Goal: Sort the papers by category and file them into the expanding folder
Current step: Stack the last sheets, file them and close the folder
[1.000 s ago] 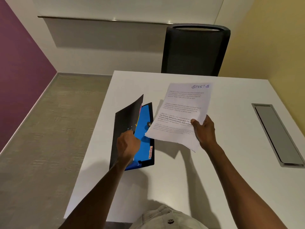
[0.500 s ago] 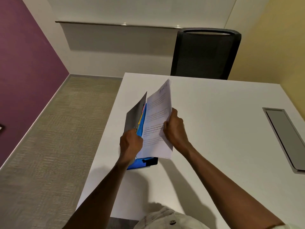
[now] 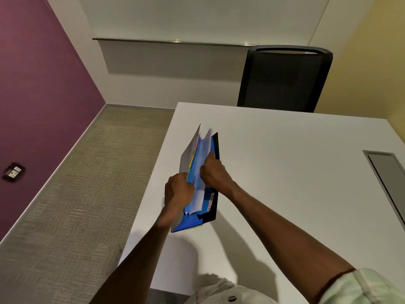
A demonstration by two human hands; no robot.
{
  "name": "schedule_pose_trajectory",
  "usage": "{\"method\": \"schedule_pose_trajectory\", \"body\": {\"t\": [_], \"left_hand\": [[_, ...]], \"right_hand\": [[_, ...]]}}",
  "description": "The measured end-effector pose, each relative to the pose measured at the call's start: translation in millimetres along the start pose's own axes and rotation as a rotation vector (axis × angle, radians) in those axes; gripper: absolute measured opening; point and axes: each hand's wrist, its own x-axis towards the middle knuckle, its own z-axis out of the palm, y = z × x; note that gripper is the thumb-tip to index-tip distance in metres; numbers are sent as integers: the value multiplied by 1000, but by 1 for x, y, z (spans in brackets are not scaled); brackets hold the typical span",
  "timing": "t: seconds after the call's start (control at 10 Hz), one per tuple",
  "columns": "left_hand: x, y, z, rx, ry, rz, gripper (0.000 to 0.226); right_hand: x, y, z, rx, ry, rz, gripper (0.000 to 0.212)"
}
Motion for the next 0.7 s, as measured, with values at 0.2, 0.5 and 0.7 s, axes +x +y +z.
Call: {"method": "schedule_pose_trajectory", "body": {"t": [0.2,0.5,0.7], "left_hand": [[1,-4,-2,-20,-5,5,17],[-1,-5,-4,-11,-24,29,17],[-1,-3,-5,3,-35,44,19]], "right_hand": [[-1,6,15,-83,-27,-50,48],[16,21,37,-189,50,-132,19],[7,38,19,-101,215,-220,25]]}}
